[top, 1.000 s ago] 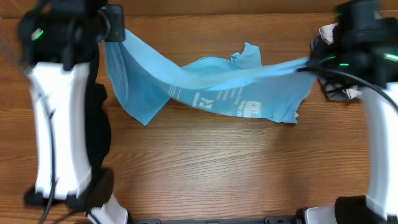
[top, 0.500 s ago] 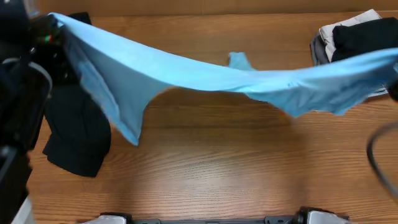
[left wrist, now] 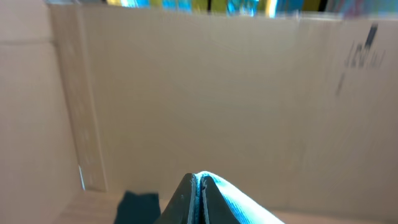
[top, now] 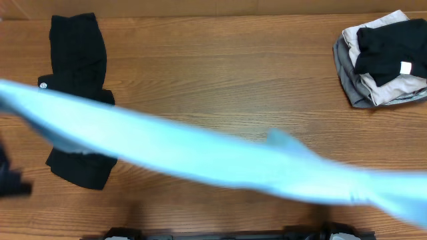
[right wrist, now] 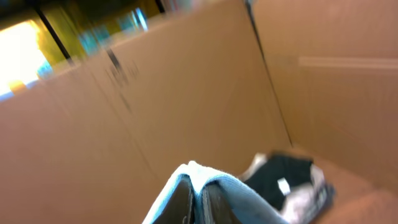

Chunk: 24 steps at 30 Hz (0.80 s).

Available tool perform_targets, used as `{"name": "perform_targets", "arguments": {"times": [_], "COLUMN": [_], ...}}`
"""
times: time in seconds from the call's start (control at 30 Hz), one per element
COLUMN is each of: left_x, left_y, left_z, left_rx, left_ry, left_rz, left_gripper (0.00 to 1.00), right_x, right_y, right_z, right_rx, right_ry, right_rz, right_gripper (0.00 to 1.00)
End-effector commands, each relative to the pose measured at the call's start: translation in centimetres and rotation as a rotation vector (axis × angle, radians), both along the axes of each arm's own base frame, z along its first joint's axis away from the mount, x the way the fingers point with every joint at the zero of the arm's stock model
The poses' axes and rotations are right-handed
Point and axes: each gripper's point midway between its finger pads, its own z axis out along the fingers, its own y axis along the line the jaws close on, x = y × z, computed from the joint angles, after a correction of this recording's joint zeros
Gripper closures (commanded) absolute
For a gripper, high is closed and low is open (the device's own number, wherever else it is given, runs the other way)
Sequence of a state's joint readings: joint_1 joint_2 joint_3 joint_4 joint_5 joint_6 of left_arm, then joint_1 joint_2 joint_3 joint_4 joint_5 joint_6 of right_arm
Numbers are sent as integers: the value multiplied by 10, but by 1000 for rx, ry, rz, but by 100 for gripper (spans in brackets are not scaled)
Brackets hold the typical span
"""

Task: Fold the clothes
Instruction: 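Lift the shirt with both grippers, shake it out, and lay it flat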

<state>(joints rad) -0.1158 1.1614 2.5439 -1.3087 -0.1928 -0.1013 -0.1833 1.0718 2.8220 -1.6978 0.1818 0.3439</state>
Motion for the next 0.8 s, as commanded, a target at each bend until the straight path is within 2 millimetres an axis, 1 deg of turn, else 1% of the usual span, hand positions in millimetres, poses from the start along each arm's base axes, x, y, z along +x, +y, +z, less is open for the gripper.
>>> {"name": "perform_targets", "arguments": {"times": [0.0, 0.07, 0.13, 0.2, 0.3, 0.4, 0.47, 0.5, 0.6, 0.63, 0.73, 0.77], "left_x": [-19, -23, -23, -17, 4, 37, 57, 76, 116, 127, 169, 183], "left_y": [19, 29, 38, 42, 43, 45, 46, 45, 41, 39, 35, 33], "left_z": [9, 10, 9, 5, -5, -26, -39, -52, -77, -85, -114, -125], "left_rx": [-4, -10, -13, -10, 2, 29, 44, 58, 90, 99, 129, 139], "left_ry": [-53, -59, -51, -30, 30, 141, 210, 270, 383, 415, 523, 558], "left_rz": [104, 158, 215, 244, 269, 304, 324, 330, 329, 328, 327, 326], "left_gripper": [96, 96, 96, 96, 96, 96, 96, 96, 96, 96, 96, 96], "right_x": [-18, -20, -16, -6, 20, 61, 90, 115, 168, 183, 236, 250], "right_y": [-7, -8, -9, -10, -11, -8, -7, -7, -7, -6, -6, -6], "right_z": [10, 11, 11, 9, 5, -5, -16, -28, -59, -69, -105, -116], "right_rx": [-8, -11, -12, -21, -29, -42, -37, -28, -4, 0, 18, 25], "right_ry": [-65, -74, -66, -37, 25, 114, 179, 237, 368, 407, 549, 588], "right_rz": [-53, -52, -38, -26, -4, 43, 72, 92, 136, 149, 197, 206], "right_gripper": [96, 96, 96, 96, 96, 96, 96, 96, 96, 96, 96, 96]}}
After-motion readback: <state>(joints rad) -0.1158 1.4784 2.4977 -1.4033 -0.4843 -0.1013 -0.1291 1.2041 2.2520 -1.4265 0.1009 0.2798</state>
